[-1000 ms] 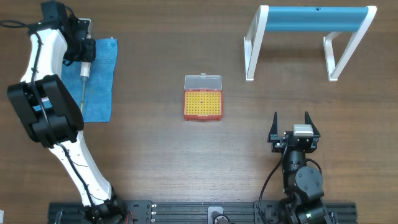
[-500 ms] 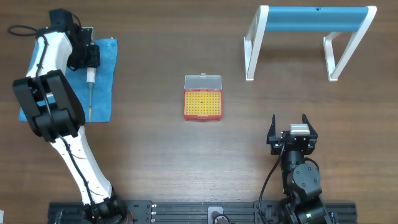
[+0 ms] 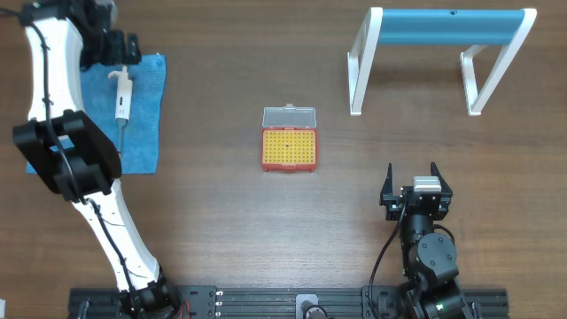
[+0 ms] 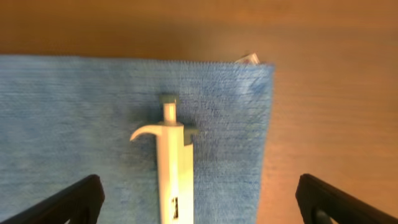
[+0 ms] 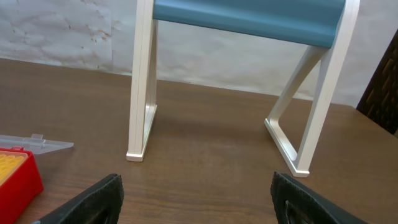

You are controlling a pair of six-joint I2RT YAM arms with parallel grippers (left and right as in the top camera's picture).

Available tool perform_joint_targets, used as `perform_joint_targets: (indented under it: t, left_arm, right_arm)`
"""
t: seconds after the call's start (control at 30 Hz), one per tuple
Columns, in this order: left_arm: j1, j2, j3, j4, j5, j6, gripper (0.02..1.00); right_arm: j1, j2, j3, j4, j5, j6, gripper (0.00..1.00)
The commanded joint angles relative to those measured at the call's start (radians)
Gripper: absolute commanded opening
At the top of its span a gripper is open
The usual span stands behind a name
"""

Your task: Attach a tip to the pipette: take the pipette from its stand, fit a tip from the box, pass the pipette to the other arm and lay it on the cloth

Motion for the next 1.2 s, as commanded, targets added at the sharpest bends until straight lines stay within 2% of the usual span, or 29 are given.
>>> perform_joint_targets:
  t: [0.03,0.07,0.13,0.27,0.37,0.57,0.67,0.7,0.77,1.1,1.17,1.2]
  left_arm:
    - [-0.062,-0.063,0.399,-0.171,0.073,-0.021,0.998]
    - [-0.09,-0.121,0.403,-0.171,0.056,-0.017,0.998]
    - [-0.166,-0.265,0.402,-0.197,-0.047,-0.016,1.0]
    - [-0.267,-0.51,0.37,-0.216,-0.058,-0.028,0.998]
    - [-0.314,-0.781,0.113,-0.164,-0.197,-0.054,0.998]
    - [-0.381,-1.45,-0.76,0.113,-0.195,-0.061,0.998]
    - [-0.381,-1.711,-1.081,0.075,-0.194,-0.062,0.998]
    - [-0.381,-1.778,-1.168,0.016,-0.159,-0.074,0.998]
    - [-0.381,-1.861,-1.276,-0.087,-0.104,-0.082,0.996]
    - [-0.366,-1.899,-1.327,-0.047,-0.105,-0.079,0.996]
    - [-0.281,-1.942,-1.349,0.06,-0.076,-0.079,0.996]
    - [-0.259,-1.986,-1.399,0.187,-0.069,-0.079,0.996]
  right_arm:
    - [0.005,-0.008,-0.002,-0.005,-0.006,0.008,0.783]
    - [0.005,-0.008,-0.002,-0.005,-0.006,0.008,0.785]
    - [0.005,-0.008,-0.002,-0.005,-0.006,0.008,0.783]
    - [0.005,-0.008,-0.002,-0.005,-0.006,0.008,0.785]
    - [0.005,-0.008,-0.002,-0.005,-0.006,0.008,0.783]
    - [0.005,-0.008,-0.002,-0.005,-0.006,0.008,0.783]
    - [0.005,-0.008,-0.002,-0.005,-0.006,0.008,0.785]
    - [0.005,-0.008,-0.002,-0.005,-0.006,0.008,0.783]
    - [0.005,-0.008,-0.002,-0.005,-0.006,0.008,0.783]
    - [0.005,-0.008,-0.002,-0.005,-0.006,0.008,0.781]
    - [0.005,-0.008,-0.002,-0.005,-0.006,0.008,0.785]
    - [0.005,-0.008,-0.002,-0.005,-0.006,0.008,0.801]
